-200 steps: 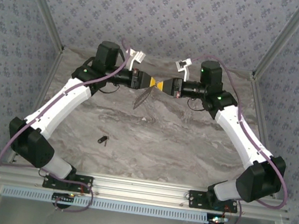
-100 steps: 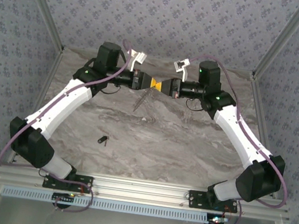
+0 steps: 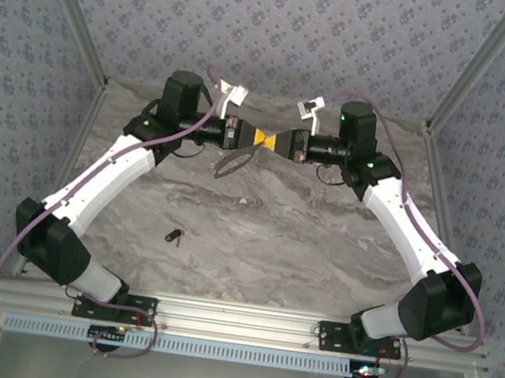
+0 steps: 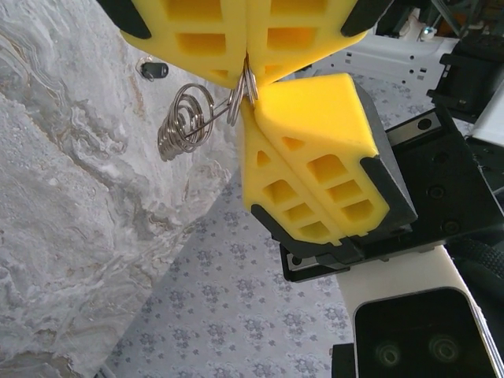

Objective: Put the keys on the keyring

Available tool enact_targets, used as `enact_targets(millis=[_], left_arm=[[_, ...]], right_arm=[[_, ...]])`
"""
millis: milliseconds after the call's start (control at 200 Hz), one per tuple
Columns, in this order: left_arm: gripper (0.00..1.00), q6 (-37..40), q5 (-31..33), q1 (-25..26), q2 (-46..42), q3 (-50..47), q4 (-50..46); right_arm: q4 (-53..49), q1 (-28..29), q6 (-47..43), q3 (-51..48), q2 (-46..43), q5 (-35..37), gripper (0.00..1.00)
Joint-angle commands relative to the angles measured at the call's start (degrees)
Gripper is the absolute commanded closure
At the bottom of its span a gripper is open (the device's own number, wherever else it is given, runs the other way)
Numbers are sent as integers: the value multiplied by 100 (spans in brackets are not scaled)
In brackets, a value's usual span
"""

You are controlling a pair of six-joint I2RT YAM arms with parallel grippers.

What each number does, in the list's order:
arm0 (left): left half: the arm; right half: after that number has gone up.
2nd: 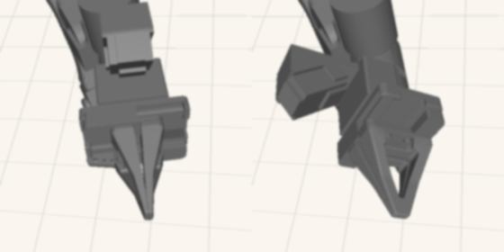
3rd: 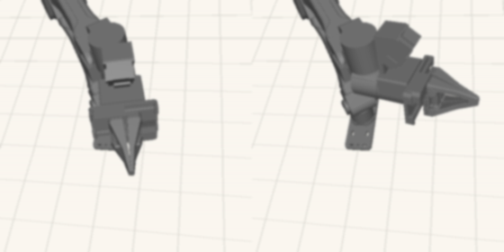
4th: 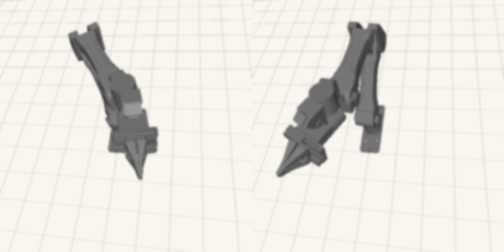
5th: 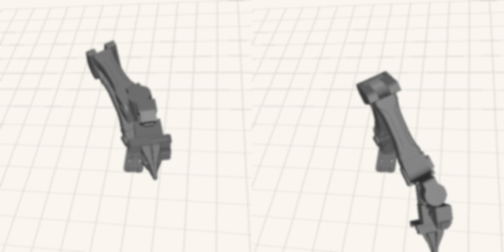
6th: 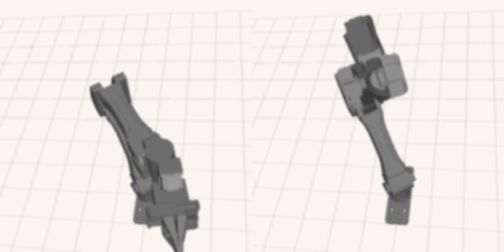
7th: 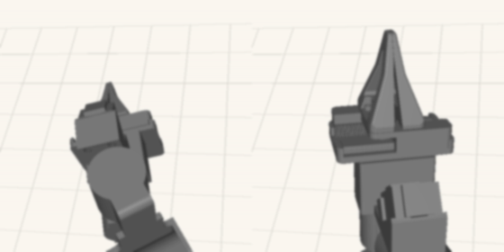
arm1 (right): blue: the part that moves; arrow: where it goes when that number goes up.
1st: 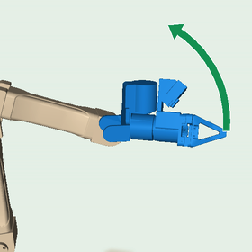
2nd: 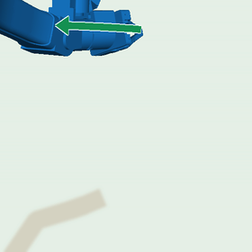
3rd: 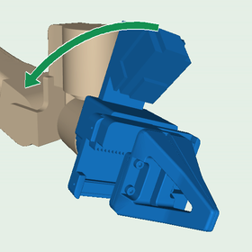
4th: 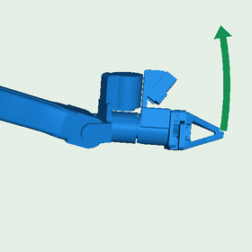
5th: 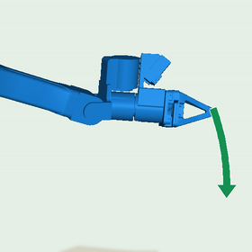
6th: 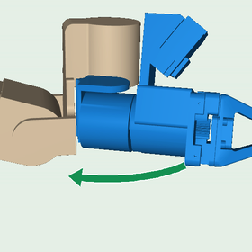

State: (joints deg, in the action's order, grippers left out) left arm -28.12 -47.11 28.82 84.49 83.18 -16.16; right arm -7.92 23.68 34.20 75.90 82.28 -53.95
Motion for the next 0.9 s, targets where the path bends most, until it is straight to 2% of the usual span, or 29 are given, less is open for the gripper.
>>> enact_targets(millis=[0,230,530,605,754,894], left_arm=[[100,-157,-563,291,-355,-81,603],[100,-264,-578,292,-486,-117,761],[100,-448,-608,300,-341,-6,940],[87,-479,-608,305,-296,63,932],[69,-501,-596,323,-216,159,940],[68,-481,-589,366,-112,224,940]], right_arm=[[726,-83,402,-168,21,-243,100],[1985,-382,1431,-392,51,-913,100],[2403,-348,1817,-206,211,-1249,100],[2494,-348,1904,-196,248,-1293,100],[2651,-338,2034,-160,331,-1371,100],[2729,-339,2093,-101,420,-1415,100]])
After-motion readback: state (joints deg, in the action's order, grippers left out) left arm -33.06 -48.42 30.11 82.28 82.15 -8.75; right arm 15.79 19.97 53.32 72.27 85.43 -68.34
